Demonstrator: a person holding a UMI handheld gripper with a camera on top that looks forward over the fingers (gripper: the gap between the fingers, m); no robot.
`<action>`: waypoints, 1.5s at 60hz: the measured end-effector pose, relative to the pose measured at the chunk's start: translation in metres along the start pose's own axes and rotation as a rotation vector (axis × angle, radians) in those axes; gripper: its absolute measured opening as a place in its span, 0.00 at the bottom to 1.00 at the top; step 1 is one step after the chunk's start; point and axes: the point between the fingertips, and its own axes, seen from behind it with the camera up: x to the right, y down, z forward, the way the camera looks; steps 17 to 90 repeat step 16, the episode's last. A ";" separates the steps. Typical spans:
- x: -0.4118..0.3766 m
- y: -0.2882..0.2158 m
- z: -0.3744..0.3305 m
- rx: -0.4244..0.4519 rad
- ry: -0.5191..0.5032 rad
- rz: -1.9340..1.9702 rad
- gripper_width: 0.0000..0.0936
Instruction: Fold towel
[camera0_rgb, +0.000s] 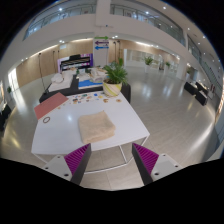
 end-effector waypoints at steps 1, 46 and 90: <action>0.001 0.001 0.000 0.002 0.001 0.001 0.92; 0.015 0.004 0.014 -0.007 0.013 -0.047 0.92; 0.015 0.004 0.014 -0.007 0.013 -0.047 0.92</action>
